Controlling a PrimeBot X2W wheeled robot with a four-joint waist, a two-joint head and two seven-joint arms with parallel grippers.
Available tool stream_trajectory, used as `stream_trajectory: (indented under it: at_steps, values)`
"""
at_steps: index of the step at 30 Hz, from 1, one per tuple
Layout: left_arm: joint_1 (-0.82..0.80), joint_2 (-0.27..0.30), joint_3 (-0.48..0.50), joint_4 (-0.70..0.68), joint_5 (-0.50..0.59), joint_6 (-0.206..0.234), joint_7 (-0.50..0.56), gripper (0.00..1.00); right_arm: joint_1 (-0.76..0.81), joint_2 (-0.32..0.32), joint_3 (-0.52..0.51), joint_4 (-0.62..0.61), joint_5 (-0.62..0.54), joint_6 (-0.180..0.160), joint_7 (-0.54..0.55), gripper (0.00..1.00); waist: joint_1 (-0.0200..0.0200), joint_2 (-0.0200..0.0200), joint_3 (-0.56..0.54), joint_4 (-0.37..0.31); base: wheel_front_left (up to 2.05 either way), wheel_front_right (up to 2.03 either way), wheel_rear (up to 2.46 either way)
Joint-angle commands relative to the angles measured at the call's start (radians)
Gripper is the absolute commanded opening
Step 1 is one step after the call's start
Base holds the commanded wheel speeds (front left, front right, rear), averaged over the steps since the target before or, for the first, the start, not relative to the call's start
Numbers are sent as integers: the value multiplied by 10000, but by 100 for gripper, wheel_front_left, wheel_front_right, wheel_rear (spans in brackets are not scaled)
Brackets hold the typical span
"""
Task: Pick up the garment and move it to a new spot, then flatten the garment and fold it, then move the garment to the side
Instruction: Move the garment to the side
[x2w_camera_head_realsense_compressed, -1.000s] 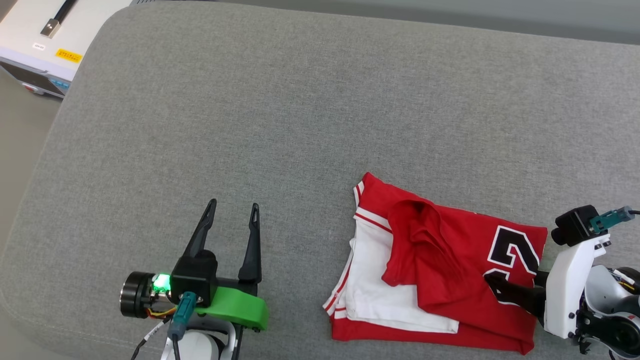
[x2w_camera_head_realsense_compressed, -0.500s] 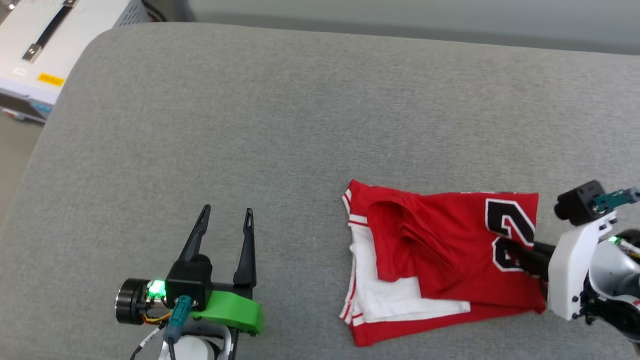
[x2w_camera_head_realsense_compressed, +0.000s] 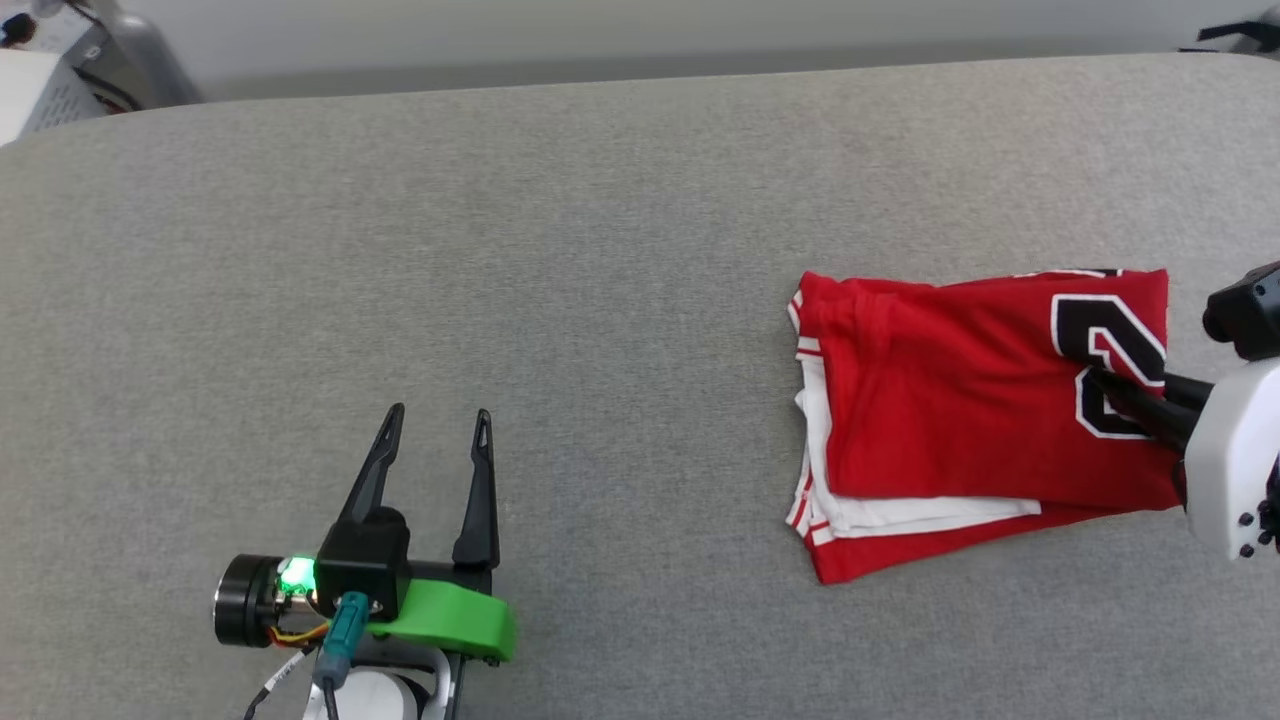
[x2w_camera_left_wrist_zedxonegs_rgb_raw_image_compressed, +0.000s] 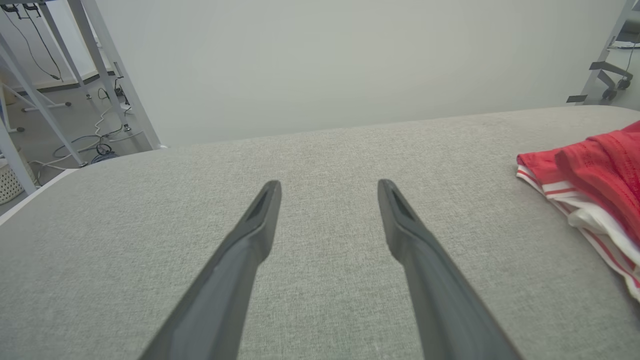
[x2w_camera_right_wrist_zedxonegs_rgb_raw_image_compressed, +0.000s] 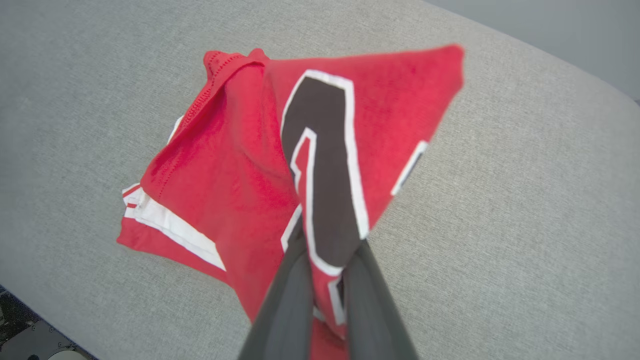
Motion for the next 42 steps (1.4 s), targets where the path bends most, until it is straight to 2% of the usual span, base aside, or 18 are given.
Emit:
stream_trajectory:
  at_steps: [1, 9, 21, 27, 28, 32, 33, 34, 35, 38, 42]
  values:
    - [-200, 96, 69, -89, 100, 36, -59, 100, -245, -81, -113, -2, -55, -7, 23, 0, 0, 0, 419, -710, 0, 0, 0]
    - [-683, 324, 158, -401, 211, 47, -59, 100, -732, -599, -755, 809, -235, -7, 139, 0, 0, 0, 1330, -939, 0, 0, 0]
    - [-1254, 450, -19, -765, 287, 67, -59, 100, -1799, -1166, -2233, 3747, -1222, -7, 215, 0, 0, 0, 2440, -276, 0, 0, 0]
    - [-1528, 472, -133, -923, 297, 82, -59, 100, -2520, -1217, -3187, 5360, -1768, -7, 194, 0, 0, 0, 2962, 57, 0, 0, 0]
    - [-1671, 477, -184, -968, 293, 117, -59, 100, -2847, -1118, -3664, 6098, -2212, -7, 119, 0, 0, 0, 3210, 177, 0, 0, 0]
    - [-1729, 476, -215, -925, 269, 166, -59, 100, -3040, -900, -3955, 6630, -2588, -7, -39, 0, 0, 0, 3217, 208, 0, 0, 0]
    - [-1725, 475, -216, -906, 259, 185, -59, 100, -3075, -778, -4029, 6757, -2639, -7, -81, 7, 0, 0, 3164, 202, 0, 0, 0]
    - [-1712, 475, -210, -889, 251, 205, -59, 100, -3094, -675, -4079, 6854, -2675, -7, -89, 38, 0, 0, 3096, 188, 0, 0, 0]
    - [-1607, 481, -189, -800, 193, 258, -59, 100, -3021, -464, -4081, 6990, -2939, -7, -226, 100, 0, 0, 2658, 142, 0, 0, 0]
    - [-1431, 463, -185, -715, 135, 289, -59, 100, -2980, -436, -4193, 6928, -3216, -7, -781, 100, 0, 0, 2168, 90, 0, 0, 0]
    - [-1121, 411, -209, -630, 69, 334, -59, 100, -2802, -388, -4407, 6458, -3728, -7, -2053, 100, 0, 0, 1531, 70, 0, 0, 0]
